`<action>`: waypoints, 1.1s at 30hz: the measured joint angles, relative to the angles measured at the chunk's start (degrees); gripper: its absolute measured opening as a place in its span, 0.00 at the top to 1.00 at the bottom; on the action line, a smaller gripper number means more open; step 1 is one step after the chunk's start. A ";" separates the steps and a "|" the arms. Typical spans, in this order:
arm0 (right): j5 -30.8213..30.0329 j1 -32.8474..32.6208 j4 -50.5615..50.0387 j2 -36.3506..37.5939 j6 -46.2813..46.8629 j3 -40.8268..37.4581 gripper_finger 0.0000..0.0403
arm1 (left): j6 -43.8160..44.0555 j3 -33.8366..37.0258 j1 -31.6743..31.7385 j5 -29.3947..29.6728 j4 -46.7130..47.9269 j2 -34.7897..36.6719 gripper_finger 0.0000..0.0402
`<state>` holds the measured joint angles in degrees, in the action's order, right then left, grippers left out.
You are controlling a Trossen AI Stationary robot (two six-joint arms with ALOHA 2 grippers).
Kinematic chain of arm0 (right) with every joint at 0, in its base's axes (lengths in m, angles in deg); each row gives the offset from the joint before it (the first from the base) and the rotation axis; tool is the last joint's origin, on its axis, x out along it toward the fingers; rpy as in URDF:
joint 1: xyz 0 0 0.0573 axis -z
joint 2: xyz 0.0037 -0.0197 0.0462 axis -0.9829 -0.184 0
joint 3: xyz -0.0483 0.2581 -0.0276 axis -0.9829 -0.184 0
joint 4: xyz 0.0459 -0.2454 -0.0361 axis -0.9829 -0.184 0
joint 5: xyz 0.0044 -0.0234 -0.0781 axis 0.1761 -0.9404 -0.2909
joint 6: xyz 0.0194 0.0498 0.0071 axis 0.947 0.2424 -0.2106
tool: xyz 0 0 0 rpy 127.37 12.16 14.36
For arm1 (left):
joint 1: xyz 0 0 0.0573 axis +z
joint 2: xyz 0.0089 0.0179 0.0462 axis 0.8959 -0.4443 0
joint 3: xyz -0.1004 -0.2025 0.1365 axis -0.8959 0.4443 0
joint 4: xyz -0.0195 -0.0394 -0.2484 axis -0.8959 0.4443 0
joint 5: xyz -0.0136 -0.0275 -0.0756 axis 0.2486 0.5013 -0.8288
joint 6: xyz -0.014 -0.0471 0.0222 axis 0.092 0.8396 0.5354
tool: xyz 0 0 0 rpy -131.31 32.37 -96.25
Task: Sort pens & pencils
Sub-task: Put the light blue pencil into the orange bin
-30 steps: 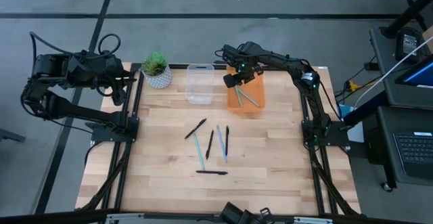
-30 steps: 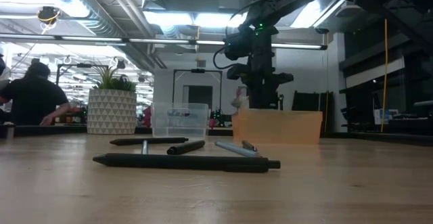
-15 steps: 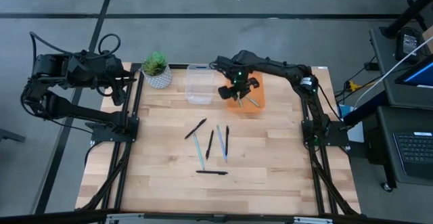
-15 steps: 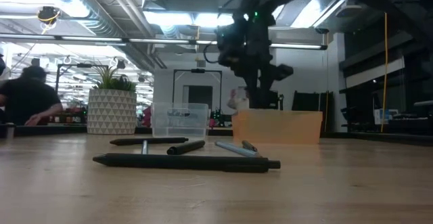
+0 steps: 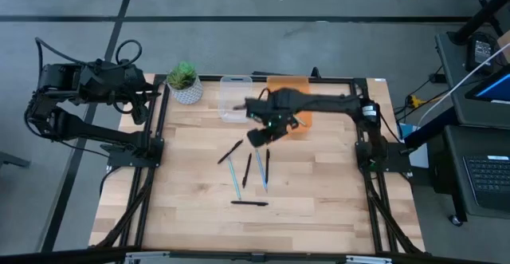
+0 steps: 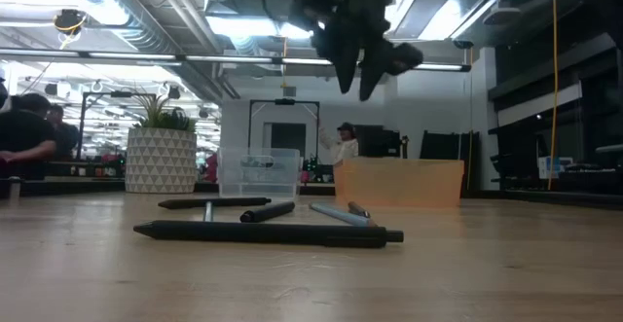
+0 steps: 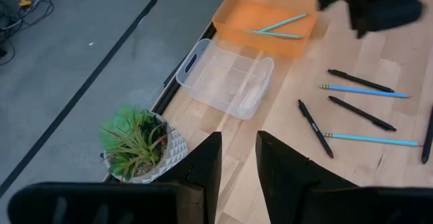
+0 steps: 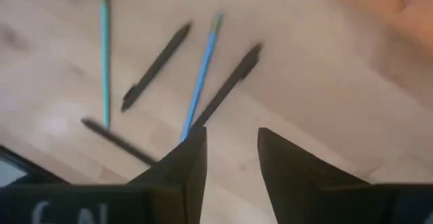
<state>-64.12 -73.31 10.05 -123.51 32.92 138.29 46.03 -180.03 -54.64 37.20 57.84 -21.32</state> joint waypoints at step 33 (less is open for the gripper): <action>0.47 -11.27 16.92 -10.82 17.84 -0.22 0.67 | -1.61 0.00 -0.01 -0.03 0.00 -0.02 0.79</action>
<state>-63.65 -84.59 26.97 -134.33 50.76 138.07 44.42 -180.03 -54.65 37.16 57.84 -21.34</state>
